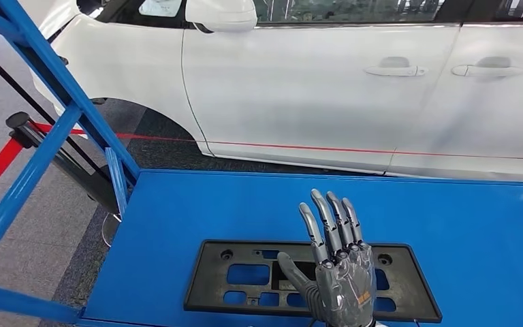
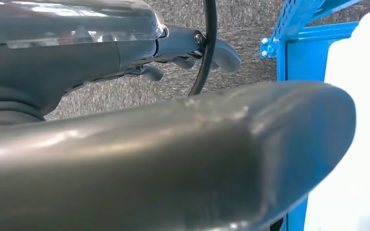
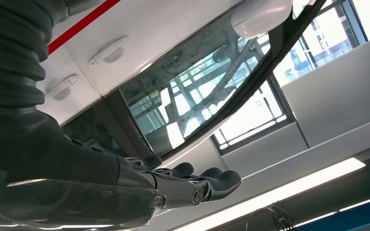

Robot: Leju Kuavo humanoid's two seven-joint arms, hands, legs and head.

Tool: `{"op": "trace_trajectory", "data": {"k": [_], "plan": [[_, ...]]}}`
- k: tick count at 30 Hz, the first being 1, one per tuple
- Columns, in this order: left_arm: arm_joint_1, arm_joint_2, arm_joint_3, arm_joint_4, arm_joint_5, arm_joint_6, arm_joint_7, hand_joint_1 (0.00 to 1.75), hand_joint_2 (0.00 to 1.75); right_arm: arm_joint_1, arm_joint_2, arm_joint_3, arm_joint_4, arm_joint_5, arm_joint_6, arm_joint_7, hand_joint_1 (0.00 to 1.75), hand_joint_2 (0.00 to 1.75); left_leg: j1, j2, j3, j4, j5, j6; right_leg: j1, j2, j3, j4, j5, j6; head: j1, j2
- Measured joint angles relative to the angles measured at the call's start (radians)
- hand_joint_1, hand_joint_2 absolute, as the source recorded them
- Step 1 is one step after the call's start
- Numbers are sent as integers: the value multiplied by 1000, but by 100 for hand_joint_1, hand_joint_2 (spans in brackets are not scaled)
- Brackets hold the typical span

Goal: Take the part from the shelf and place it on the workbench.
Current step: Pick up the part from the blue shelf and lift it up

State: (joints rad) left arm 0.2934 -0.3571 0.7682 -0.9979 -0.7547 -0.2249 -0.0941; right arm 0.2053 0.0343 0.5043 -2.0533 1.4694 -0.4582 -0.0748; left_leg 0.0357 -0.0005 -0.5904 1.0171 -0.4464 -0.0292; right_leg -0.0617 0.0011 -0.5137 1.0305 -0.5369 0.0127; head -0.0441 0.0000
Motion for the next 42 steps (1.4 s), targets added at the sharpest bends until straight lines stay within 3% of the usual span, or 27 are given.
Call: {"op": "trace_trajectory", "data": {"k": [4, 5, 8, 9, 10, 11, 14, 16, 19, 20, 22, 24, 25, 26, 27, 29, 31, 32, 34, 35, 37, 39, 40, 41, 42], "plan": [[0, -1, 1, 0, -1, -1, 3, 0, 0, -1, 0, 0, 2, 0, 0, 0, 0, 175, -2, -2, 7, -18, 33, 21, 9, 1, 9, -13, 0, 17, 1, 0], [-1, -1, 1, 0, -1, -1, 5, 0, 0, -2, -1, 0, 2, 0, -1, 0, 0, 175, 2, 1, 13, -34, 42, 25, 12, 0, 9, -9, -12, 21, 4, 0], [-4, -3, 1, 1, -2, -2, 10, 0, 0, -4, -3, 0, 5, -3, 0, 0, 0, 175, 8, 7, 12, -56, 56, 30, 16, -1, -39, 108, -105, 26, 16, 0], [-5, -3, 1, 1, -3, -2, 11, 0, 0, -4, -3, 0, 6, -3, 0, 0, 0, 175, 8, 7, 5, -52, 57, 30, 16, -1, -60, 159, -129, 30, 18, 0], [-5, -3, 1, 2, -3, -3, 12, 0, 0, -4, -4, 0, 8, -3, 0, 1, 0, 175, 8, 8, -2, -47, 57, 30, 15, -1, -71, 189, -135, 34, 19, 0], [-5, -4, 1, 2, -3, -4, 12, 0, 0, -4, -4, 0, 9, -3, 0, 1, 0, 175, 9, 8, -11, -40, 58, 28, 13, -1, -65, 187, -123, 40, 19, 0], [-5, -5, 1, 5, -7, -9, 12, 0, 0, -5, -4, 0, 13, -4, 2, 1, 0, 175, 17, 7, -42, -6, 58, 15, 6, 1, 20, 38, -47, 53, 20, 0], [-6, -5, 2, 6, -10, -11, 11, 0, 0, -7, -4, 1, 15, -6, 4, 1, 0, 175, 15, 3, -54, 12, 60, -2, 11, 8, 36, -3, -32, 40, 23, 0], [-5, -5, 2, 9, -10, -18, 10, 0, 0, -9, -3, 2, 19, -9, 5, -1, 0, 175, 16, 0, -62, 15, 73, -24, 16, 12, 12, 8, -19, 4, 23, 0], [-4, -5, 3, 11, -8, -22, 8, 0, 0, -10, -3, 2, 20, -11, 4, -2, 0, 175, 19, 0, -67, 23, 58, -27, 17, 10, 2, 9, -10, -6, 21, 0], [-4, -4, 4, 15, 2, -29, 0, 0, 0, -11, -3, 3, 22, -16, 2, -4, 0, 175, 19, 1, -94, 96, -27, -23, 19, 5, -21, 7, 8, -22, 16, 0], [-4, -4, 5, 17, 13, -33, -10, 0, 0, -11, -3, 3, 24, -19, 0, -5, 0, 175, 12, 2, -125, 227, -121, -16, 27, 2, -46, 7, 25, -30, 12, 0], [-4, -4, 5, 18, 17, -35, -14, 0, 0, -10, -3, 3, 25, -20, -1, -5, 0, 175, 8, 1, -130, 281, -137, -12, 32, 1, -58, 8, 34, -31, 11, 0], [-4, -4, 6, 18, 20, -37, -16, 0, 0, -10, -3, 3, 26, -21, -1, -5, 0, 175, 5, 2, -122, 307, -129, -7, 37, -1, -70, 8, 43, -31, 11, 0], [-4, -4, 6, 18, 22, -38, -17, 0, 0, -10, -3, 3, 27, -21, -1, -5, 0, 175, 1, 1, -95, 296, -107, 0, 41, -2, -80, 9, 51, -31, 11, 0], [-5, -4, 6, 18, 22, -40, -18, 0, 0, -10, -3, 3, 28, -21, -1, -5, 0, 175, -9, 1, 6, 176, -74, 22, 47, -2, -92, 9, 64, -27, 11, 0], [-6, -3, 6, 18, 23, -41, -19, 0, 0, -10, -3, 3, 28, -21, -3, -6, 0, 175, -20, 0, 98, 42, -85, 38, 49, -3, -96, 10, 75, -18, 11, 0], [-6, -2, 6, 18, 23, -41, -20, 0, 0, -10, -3, 3, 28, -21, -3, -6, 0, 175, -24, -1, 117, 9, -95, 42, 48, -3, -96, 9, 81, -12, 11, 0], [-6, -3, 7, 18, 23, -41, -16, 0, 0, -10, -3, 2, 29, -21, -4, -6, 0, 175, -26, 0, 116, -9, -86, 46, 46, -3, -97, 8, 91, 3, 10, 0], [-6, -3, 7, 19, 23, -41, -14, 0, 0, -10, -3, 2, 29, -23, -5, -6, 0, 175, -25, 3, 112, -13, -77, 51, 45, -2, -101, 14, 82, 8, 10, 0], [-6, -4, 7, 19, 21, -41, -10, 0, 0, -9, -4, 0, 30, -26, -6, -7, 0, 175, -21, 9, 96, -20, -57, 65, 43, -1, -124, 73, 17, 13, 15, 0], [-6, -5, 7, 19, 20, -40, -7, 0, 0, -9, -4, -1, 32, -29, -6, -7, 0, 175, -26, 12, 73, -17, -41, 73, 43, -1, -159, 191, -69, 16, 19, 0], [-6, -5, 7, 19, 19, -40, -6, 0, 0, -9, -4, -1, 33, -30, -6, -8, 0, 175, -29, 14, 61, -14, -33, 74, 43, -1, -169, 242, -91, 18, 20, 0], [-6, -5, 7, 19, 19, -40, -6, 0, 0, -9, -4, -1, 34, -31, -6, -8, 0, 175, -31, 15, 49, -11, -26, 75, 43, -1, -165, 266, -91, 18, 20, 0], [-6, -5, 7, 20, 19, -40, -5, 0, 0, -9, -4, -2, 35, -32, -6, -8, 0, 175, -33, 15, 37, -6, -20, 75, 43, -1, -145, 257, -72, 17, 20, 0]]}}
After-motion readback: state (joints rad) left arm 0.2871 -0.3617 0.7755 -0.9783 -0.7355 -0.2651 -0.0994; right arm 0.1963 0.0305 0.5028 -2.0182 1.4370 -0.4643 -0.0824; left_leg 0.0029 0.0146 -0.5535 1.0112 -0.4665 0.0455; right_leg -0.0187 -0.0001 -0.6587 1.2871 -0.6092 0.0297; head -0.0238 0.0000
